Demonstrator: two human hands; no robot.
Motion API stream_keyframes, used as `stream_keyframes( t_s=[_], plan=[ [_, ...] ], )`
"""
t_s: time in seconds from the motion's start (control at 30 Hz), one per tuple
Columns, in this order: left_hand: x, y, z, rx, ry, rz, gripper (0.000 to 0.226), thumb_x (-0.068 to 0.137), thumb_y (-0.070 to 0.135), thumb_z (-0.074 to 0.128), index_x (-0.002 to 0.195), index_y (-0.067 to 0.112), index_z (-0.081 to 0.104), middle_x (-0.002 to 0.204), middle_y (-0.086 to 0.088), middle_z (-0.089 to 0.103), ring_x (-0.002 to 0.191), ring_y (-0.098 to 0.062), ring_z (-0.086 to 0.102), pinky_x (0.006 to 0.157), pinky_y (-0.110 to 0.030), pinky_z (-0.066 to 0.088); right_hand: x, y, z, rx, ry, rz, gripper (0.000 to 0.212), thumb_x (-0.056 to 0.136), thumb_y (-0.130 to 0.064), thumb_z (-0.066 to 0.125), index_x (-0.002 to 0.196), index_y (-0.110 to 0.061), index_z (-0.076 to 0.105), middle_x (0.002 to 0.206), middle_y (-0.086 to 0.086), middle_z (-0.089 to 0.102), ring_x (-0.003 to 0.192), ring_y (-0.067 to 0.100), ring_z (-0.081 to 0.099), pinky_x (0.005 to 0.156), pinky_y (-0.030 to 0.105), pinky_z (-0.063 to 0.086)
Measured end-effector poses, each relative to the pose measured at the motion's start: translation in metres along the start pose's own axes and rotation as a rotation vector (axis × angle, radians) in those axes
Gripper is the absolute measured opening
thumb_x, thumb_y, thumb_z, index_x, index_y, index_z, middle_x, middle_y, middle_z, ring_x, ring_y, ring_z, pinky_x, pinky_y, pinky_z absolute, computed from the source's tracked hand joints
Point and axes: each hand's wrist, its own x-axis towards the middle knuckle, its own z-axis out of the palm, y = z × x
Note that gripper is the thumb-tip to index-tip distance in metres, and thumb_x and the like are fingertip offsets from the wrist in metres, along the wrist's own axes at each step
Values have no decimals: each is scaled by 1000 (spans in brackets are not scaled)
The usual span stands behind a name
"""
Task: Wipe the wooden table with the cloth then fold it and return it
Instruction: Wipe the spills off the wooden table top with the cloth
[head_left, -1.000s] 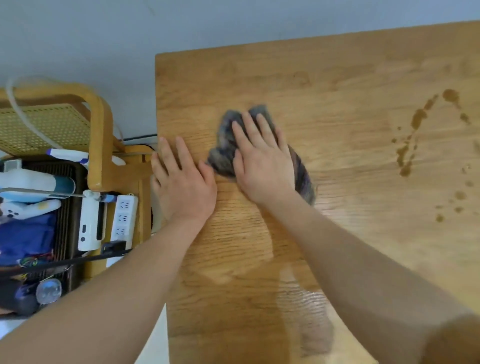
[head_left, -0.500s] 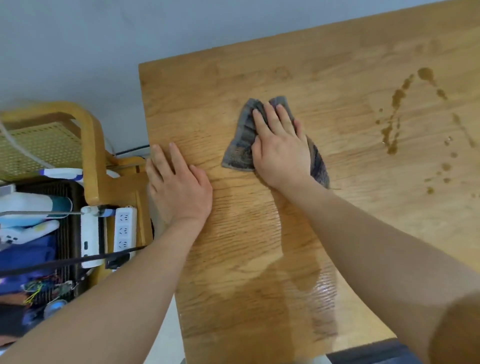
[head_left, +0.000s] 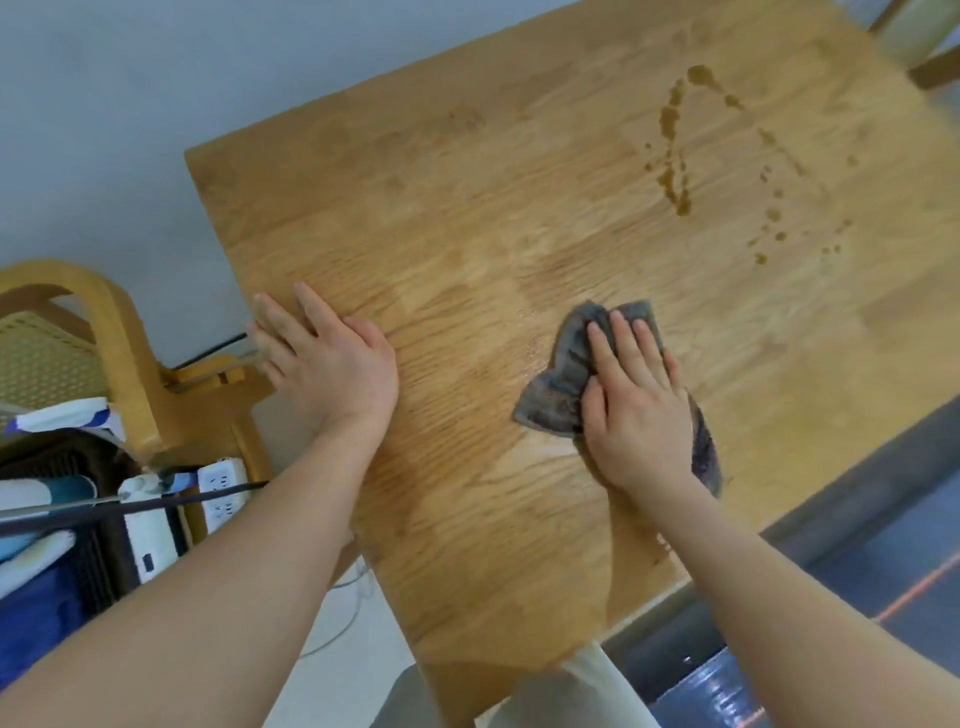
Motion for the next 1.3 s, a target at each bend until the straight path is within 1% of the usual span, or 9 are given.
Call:
stream_keyframes(
  t_s=[0.1, 0.27, 0.4, 0.53, 0.63, 0.8, 0.93, 1.17, 1.3],
  plan=[
    [-4, -8, -1, 6, -11, 97, 60, 98, 31, 24, 151, 7, 12, 158, -21, 4, 145, -39, 2, 117, -52, 7, -13, -51, 12, 15, 54, 242, 61, 95, -39, 19, 153, -20, 25, 162, 3, 18, 150, 24, 12, 121, 46, 11],
    [-47, -23, 5, 45, -33, 417, 58, 100, 33, 23, 150, 3, 16, 158, -16, 12, 147, -30, 6, 119, -47, 7, -54, -114, 28, 74, 10, -82, 55, 96, -34, 32, 148, -18, 39, 158, 4, 30, 147, 25, 21, 118, 50, 19],
    [-80, -29, 8, 83, -76, 513, 59, 100, 35, 24, 151, 7, 14, 160, -11, 10, 147, -25, 3, 118, -46, 5, -90, -30, 12, 28, -70, -381, 51, 98, -34, 36, 147, -21, 41, 157, 0, 31, 148, 19, 21, 118, 45, 21],
    [-88, -32, 10, 104, -79, 542, 60, 101, 36, 21, 152, 9, 8, 160, -9, 4, 147, -24, -4, 118, -43, -1, -80, 67, -9, 29, 60, 185, 58, 96, -37, 24, 150, -20, 35, 159, 2, 27, 147, 21, 21, 117, 49, 23],
    [-86, -29, 10, 107, -57, 522, 60, 100, 36, 22, 152, 8, 10, 160, -11, 7, 147, -25, 0, 118, -45, 2, -62, 36, -5, 44, 118, 539, 59, 98, -35, 22, 155, -19, 22, 162, 4, 16, 150, 22, 10, 121, 44, 9],
    [-87, -27, 8, 74, -51, 510, 60, 98, 34, 27, 151, 8, 16, 159, -11, 12, 147, -25, 6, 118, -45, 4, -81, -74, 26, 23, 51, 57, 56, 95, -34, 35, 149, -18, 37, 158, 4, 29, 147, 25, 21, 119, 48, 15],
    [-89, -28, 9, 65, -56, 513, 59, 99, 35, 27, 151, 9, 17, 159, -9, 13, 147, -24, 6, 119, -45, 4, -71, -23, 10, -7, -79, -400, 53, 98, -36, 35, 149, -22, 37, 158, -1, 28, 148, 19, 19, 120, 41, 14],
    [-84, -26, 10, 77, -61, 496, 62, 97, 38, 18, 151, 9, 16, 159, -9, 13, 147, -23, 5, 119, -44, 3, 3, -10, 2, 33, 73, 389, 58, 99, -37, 22, 155, -21, 20, 163, 1, 13, 150, 22, 7, 122, 43, 7],
    [-84, -25, 10, 69, -63, 492, 62, 94, 36, 24, 149, 8, 27, 157, -11, 22, 146, -26, 13, 118, -48, 12, 8, -87, 17, 25, 34, -18, 58, 95, -35, 33, 150, -17, 34, 159, 5, 27, 147, 26, 20, 119, 49, 18]
  ],
)
